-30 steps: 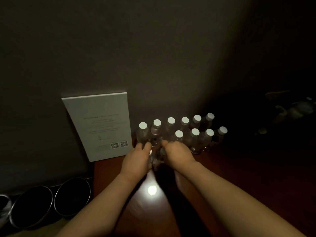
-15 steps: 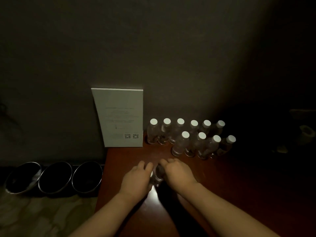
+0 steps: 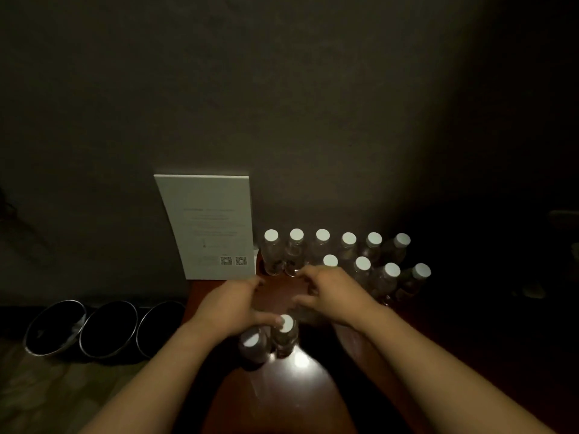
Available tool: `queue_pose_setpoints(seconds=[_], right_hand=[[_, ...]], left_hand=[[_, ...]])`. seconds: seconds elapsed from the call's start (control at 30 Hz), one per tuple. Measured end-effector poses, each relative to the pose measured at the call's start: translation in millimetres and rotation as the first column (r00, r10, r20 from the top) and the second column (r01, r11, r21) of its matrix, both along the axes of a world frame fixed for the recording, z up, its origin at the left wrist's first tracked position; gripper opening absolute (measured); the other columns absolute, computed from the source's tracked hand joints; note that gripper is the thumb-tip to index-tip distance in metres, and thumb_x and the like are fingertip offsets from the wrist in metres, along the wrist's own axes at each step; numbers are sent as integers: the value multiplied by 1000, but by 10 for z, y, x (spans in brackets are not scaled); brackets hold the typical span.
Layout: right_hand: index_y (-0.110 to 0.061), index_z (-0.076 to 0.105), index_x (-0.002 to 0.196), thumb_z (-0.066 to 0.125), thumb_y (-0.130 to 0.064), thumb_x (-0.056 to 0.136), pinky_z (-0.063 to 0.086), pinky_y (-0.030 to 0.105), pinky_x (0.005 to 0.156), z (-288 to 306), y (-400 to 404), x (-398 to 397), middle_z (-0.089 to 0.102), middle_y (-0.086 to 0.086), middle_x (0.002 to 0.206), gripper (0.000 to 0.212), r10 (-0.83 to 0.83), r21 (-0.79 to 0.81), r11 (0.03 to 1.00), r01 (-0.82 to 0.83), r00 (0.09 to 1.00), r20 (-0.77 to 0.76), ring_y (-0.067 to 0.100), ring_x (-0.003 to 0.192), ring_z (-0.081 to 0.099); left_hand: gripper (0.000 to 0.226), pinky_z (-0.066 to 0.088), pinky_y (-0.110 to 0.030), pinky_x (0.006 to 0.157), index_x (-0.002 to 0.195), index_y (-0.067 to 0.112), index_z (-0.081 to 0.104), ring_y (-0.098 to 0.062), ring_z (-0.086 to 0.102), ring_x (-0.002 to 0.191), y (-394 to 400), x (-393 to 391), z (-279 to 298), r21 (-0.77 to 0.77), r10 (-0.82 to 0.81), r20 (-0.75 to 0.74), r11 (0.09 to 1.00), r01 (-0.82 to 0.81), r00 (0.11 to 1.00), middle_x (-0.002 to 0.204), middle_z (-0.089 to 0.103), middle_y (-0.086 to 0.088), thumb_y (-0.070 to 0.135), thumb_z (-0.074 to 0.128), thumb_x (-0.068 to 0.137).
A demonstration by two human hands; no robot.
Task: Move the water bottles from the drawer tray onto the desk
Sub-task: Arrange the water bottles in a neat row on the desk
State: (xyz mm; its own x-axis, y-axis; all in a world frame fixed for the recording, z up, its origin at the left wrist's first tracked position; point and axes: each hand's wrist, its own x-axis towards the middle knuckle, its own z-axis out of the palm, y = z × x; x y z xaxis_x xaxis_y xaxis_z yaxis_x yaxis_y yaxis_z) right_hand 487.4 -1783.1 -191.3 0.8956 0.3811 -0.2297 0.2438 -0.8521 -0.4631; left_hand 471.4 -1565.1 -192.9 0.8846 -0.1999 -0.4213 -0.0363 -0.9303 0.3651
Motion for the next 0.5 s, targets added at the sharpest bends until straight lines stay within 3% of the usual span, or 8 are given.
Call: queue_pose_setpoints(seconds=[0.13,0.27,0.37,0.5], right_hand=[[-21,63,124,73,-37,84,50,35,92,139,-119,387,69,5,116,44,-115,-8,993,116,989,98,23,109,63],[-20,63,123,72,-33,84,51,38,92,110,-138,793,67,7,116,41,-164,-78,981,176,977,139,27,110,62],[-18,61,125,72,-34,85,50,38,92,23,-47,1028,65,11,118,44,-131,-154,976,151,982,133,30,112,60],[-17,60,127,70,-31,86,51,39,91,-67,112,1233,65,12,119,44,-101,-185,976,116,991,89,30,111,60]], left_hand=[[60,51,-31,91,130,23,60,-17,64,107,6,460,-15,-158,144,135,980,-123,980,123,67,-1,45,80,78],[63,48,-31,95,134,19,59,-25,64,110,-67,960,-202,-145,108,270,987,-71,957,125,67,-8,23,84,77],[72,42,-28,100,141,19,53,-26,60,118,-159,1234,-349,-107,20,277,994,10,961,129,63,-10,21,84,76],[63,45,-33,99,140,19,55,-29,59,118,-199,1434,-527,-75,-24,241,996,43,970,128,64,-12,24,79,82]])
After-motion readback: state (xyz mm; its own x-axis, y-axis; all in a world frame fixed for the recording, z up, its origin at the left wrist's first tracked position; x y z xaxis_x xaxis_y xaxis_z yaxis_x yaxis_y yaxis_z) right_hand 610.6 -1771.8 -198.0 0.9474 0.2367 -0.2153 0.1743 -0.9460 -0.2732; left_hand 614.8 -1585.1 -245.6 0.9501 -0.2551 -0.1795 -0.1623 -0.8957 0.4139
